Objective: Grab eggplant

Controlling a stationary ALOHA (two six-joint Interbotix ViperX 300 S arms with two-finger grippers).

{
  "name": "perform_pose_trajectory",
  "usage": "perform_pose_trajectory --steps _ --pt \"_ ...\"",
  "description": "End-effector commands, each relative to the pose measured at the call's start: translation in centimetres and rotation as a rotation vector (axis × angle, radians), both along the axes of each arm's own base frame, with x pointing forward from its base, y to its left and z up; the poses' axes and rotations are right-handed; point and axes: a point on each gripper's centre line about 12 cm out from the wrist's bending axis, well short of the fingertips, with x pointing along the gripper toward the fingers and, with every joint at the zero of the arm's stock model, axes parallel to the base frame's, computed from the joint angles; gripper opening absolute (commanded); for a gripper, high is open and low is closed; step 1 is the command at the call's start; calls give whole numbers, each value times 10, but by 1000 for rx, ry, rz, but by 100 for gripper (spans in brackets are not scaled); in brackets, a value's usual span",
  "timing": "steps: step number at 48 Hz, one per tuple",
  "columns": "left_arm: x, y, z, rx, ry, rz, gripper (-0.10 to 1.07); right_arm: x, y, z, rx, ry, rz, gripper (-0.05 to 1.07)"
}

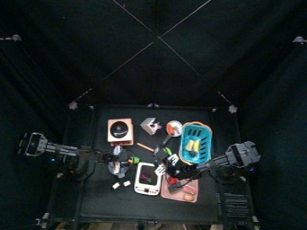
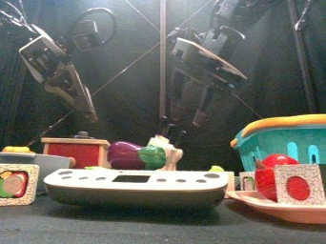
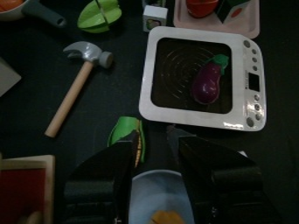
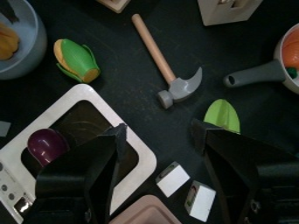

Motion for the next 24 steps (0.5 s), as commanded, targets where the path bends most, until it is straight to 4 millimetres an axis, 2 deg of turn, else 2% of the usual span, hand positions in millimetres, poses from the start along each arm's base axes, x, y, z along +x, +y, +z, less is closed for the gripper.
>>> perform_pose_trajectory --steps 1,18,24 --pt "-3 4 11 0 -44 12 75 3 3 17 20 -47 1 93" --pt "-40 3 41 -15 -302 -21 75 14 16 37 55 -145 83 94" --pt "-51 3 39 -27 -342 -22 75 21 22 41 67 -191 144 94"
